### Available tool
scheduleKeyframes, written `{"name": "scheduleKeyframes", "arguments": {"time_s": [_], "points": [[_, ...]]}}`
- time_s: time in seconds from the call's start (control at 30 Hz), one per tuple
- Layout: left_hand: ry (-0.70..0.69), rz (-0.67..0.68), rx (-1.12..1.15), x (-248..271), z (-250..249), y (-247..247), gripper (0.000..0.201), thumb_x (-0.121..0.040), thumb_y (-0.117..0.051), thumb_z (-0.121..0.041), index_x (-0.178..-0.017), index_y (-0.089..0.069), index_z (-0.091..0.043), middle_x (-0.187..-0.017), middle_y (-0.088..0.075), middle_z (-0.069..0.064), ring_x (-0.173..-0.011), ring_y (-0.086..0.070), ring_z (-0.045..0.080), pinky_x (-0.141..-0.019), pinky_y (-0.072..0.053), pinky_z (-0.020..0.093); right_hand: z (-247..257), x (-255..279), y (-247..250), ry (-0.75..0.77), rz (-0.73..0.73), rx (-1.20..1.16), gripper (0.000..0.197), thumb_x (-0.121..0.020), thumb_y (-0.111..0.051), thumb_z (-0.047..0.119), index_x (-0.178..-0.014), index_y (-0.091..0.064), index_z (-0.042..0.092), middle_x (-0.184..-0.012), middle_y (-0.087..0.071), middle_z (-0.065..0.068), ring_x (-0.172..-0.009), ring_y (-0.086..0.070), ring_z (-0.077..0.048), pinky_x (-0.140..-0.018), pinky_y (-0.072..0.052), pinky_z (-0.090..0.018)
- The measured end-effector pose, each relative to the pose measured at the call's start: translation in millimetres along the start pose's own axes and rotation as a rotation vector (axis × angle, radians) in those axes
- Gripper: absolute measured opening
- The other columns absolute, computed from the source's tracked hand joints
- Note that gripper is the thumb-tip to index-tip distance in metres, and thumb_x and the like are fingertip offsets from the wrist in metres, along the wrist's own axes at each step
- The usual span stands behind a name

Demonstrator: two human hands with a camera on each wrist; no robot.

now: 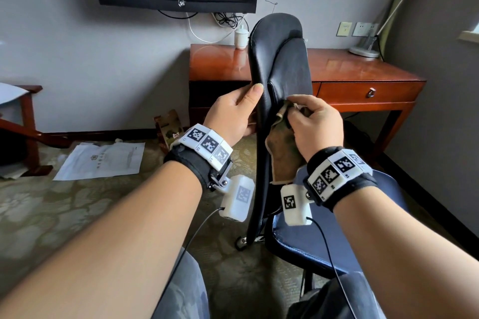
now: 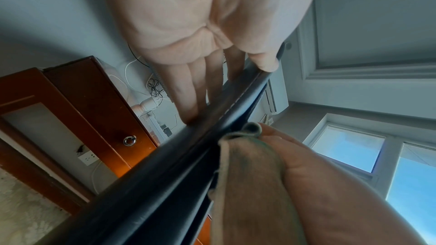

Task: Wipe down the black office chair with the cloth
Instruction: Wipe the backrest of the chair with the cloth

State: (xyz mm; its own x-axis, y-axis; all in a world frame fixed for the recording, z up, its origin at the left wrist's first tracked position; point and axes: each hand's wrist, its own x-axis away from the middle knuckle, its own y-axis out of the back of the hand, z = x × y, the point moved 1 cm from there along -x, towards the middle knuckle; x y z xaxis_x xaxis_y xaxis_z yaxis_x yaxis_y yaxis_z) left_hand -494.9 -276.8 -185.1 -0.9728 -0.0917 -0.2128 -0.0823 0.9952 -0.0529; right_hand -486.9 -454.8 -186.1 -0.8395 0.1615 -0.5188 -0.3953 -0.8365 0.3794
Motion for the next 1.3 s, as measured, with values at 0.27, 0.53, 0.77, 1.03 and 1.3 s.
{"name": "scheduleKeyframes", "arguments": {"time_s": [0.27,0.53,0.77,1.03,1.3], "points": [[0.016,0.003,0.031,1.7,-1.8,0.9,0.034,-0.103,-0.062,-0.047,-0.128,-0.073,-0.027,-0.114,-0.078,0.011,-0.103,-0.077,0.029,-0.080,-0.066,0.043,5.4,7.8,-3.3,0.061,0.008,0.092,0.025,-0.089,-0.073,0.034,-0.114,-0.075,0.032,-0.107,-0.075,0.011,-0.102,-0.068,-0.009,-0.095,-0.049,-0.022],[-0.006,-0.011,0.001,-1.5,2.4,1.7,0.048,-0.089,-0.066,-0.067,-0.122,-0.075,-0.034,-0.112,-0.077,0.015,-0.102,-0.077,0.034,-0.081,-0.065,0.052,1.1,9.7,-7.0,-0.050,0.000,-0.002,0.040,-0.082,-0.083,0.032,-0.120,-0.071,0.026,-0.102,-0.071,0.017,-0.094,-0.065,0.000,-0.091,-0.052,-0.021],[0.007,-0.002,0.034,-2.8,1.6,0.3,0.036,-0.102,-0.063,-0.049,-0.129,-0.073,-0.026,-0.113,-0.079,0.007,-0.100,-0.078,0.028,-0.082,-0.066,0.049,0.2,6.5,-9.3,-0.080,-0.064,-0.168,0.015,-0.084,-0.077,0.015,-0.090,-0.079,0.029,-0.084,-0.076,0.002,-0.073,-0.065,-0.002,-0.070,-0.053,-0.019],[-0.022,-0.004,-0.039,-3.2,4.3,2.6,0.047,-0.094,-0.062,-0.067,-0.127,-0.072,-0.035,-0.110,-0.079,-0.002,-0.101,-0.078,0.023,-0.086,-0.065,0.049,1.3,15.5,-11.3,0.061,0.010,0.071,0.032,-0.089,-0.073,0.048,-0.117,-0.073,0.030,-0.114,-0.072,0.006,-0.108,-0.065,-0.011,-0.100,-0.050,-0.030],[0.002,0.052,0.056,-1.9,17.5,4.0,0.044,-0.097,-0.065,-0.054,-0.136,-0.068,-0.033,-0.120,-0.078,0.001,-0.109,-0.076,0.025,-0.095,-0.061,0.052,-1.6,18.2,-4.1,-0.007,-0.058,-0.040,0.024,-0.085,-0.077,0.028,-0.108,-0.072,0.031,-0.089,-0.072,0.019,-0.090,-0.067,-0.002,-0.089,-0.054,-0.025]]}}
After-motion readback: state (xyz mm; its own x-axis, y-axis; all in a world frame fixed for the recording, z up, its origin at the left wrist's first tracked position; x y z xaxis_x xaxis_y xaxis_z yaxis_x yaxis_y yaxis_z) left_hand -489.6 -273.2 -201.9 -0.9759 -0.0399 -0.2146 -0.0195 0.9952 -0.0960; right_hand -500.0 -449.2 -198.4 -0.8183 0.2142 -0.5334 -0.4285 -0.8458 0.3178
